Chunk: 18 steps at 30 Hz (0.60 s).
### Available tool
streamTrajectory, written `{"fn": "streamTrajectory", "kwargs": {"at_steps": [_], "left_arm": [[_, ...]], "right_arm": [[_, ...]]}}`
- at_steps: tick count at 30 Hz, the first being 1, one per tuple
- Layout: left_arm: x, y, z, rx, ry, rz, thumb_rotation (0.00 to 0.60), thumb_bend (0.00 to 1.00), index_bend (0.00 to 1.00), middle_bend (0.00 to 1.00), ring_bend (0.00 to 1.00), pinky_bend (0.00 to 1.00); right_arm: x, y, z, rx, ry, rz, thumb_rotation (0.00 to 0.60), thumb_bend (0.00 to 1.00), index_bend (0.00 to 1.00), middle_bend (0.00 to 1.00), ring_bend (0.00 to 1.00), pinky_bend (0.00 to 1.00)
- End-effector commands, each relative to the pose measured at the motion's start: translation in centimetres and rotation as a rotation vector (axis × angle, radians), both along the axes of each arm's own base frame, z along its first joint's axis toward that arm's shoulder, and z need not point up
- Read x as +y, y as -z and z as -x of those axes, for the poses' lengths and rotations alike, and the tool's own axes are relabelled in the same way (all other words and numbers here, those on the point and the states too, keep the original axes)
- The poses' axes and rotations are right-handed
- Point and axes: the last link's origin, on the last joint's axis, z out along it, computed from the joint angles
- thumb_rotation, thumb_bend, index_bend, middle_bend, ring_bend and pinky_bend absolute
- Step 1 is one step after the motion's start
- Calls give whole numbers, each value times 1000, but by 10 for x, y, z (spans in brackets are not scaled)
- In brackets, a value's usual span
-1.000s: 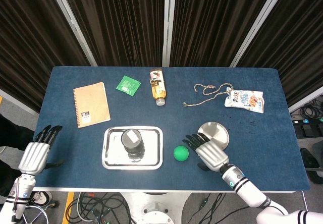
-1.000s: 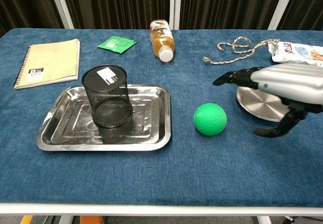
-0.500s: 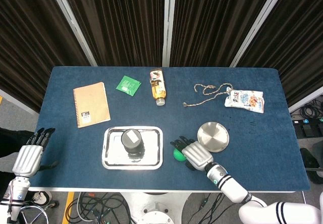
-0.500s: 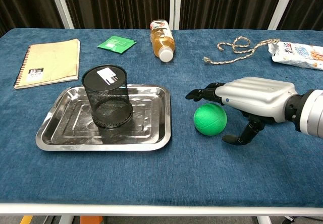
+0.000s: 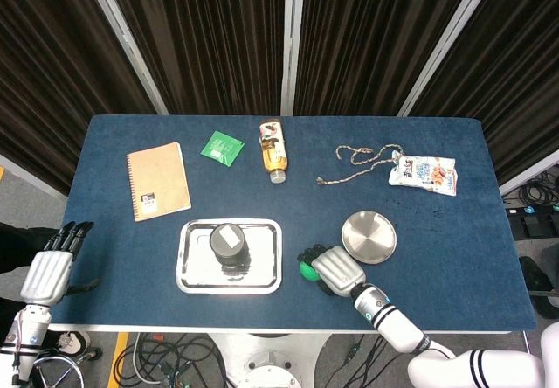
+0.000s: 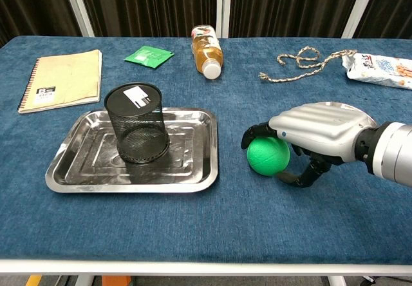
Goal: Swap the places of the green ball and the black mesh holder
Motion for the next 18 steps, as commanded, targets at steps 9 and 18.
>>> {"fn": "streamTrajectory", "kwargs": {"at_steps": [9,18], "left_arm": [[1,0,0,-7,-5,2,600,30,55,67,12,168],[2,-1,-7,-12,21,-7,600,30,55,67,13,168]], "right_arm": [[-5,-27,-1,-58,-14,89,600,430,380,383,337,603],[-31,-85,48,-27,113,292,600,429,391,389,342,595]]}}
